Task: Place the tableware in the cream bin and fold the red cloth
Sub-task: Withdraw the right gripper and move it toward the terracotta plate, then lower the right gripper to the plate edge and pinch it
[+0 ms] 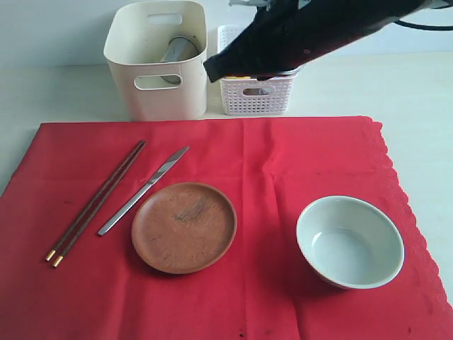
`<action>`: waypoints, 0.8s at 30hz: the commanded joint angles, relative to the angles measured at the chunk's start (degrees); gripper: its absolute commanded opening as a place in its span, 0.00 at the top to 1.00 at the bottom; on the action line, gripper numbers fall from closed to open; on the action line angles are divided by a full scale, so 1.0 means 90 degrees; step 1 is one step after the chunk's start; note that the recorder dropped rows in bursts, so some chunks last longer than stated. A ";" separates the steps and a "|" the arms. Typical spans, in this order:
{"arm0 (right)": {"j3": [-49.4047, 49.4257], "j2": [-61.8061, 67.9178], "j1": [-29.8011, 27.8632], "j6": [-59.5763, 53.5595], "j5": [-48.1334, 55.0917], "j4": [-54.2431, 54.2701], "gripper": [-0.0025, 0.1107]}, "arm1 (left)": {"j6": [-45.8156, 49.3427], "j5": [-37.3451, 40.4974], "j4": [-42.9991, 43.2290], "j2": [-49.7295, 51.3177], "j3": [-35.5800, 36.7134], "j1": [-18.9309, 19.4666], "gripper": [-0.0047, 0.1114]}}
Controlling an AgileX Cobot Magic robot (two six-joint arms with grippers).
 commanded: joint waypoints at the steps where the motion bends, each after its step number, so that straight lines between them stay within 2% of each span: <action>1: 0.0312 -0.0081 -0.0016 -0.0068 -0.0210 -0.0007 0.98 | -0.0004 0.0007 -0.0006 -0.0025 -0.0012 0.0016 0.95; 15: 0.1174 -0.0081 -0.0016 -0.0068 -0.0531 0.0184 0.98 | -0.0004 0.0007 -0.0006 -0.0025 -0.0012 0.0016 0.95; 24: 0.1316 -0.0081 -0.0016 -0.0080 0.0470 0.0475 0.98 | -0.0004 0.0007 -0.0006 -0.0025 -0.0012 0.0016 0.95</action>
